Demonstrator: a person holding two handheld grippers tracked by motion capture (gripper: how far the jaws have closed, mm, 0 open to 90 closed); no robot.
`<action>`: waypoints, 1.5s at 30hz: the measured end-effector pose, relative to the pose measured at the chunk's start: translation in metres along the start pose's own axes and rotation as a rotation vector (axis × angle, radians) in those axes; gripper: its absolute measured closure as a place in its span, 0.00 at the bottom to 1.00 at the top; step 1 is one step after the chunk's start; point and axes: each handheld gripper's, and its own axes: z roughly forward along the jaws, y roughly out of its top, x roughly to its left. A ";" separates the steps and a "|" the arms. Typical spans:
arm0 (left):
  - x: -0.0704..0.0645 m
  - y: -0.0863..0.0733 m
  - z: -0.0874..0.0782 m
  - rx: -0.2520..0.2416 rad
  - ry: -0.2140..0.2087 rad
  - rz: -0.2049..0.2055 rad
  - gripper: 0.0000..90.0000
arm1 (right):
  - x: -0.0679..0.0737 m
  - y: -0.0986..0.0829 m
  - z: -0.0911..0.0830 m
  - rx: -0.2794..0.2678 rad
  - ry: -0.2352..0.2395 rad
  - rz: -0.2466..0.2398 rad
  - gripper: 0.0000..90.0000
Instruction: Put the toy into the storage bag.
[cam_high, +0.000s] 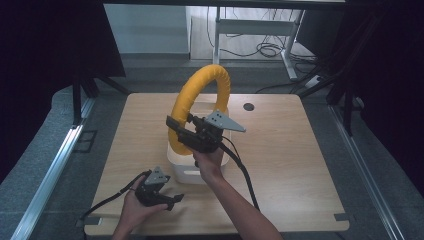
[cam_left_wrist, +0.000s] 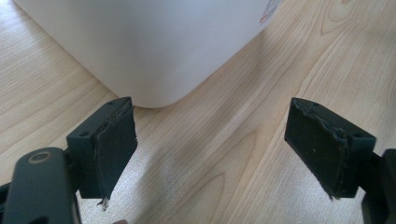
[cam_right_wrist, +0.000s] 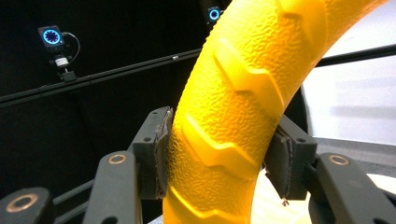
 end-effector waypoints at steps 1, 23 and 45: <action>0.000 0.000 0.000 0.000 0.000 0.000 0.19 | 0.000 -0.001 0.000 0.001 0.002 0.002 0.52; 0.000 0.000 0.001 0.008 -0.001 0.002 0.19 | 0.002 -0.022 0.002 0.026 -0.013 0.001 0.52; 0.001 0.000 0.002 0.016 -0.001 0.012 0.19 | 0.000 -0.034 0.005 0.132 -0.057 0.064 0.51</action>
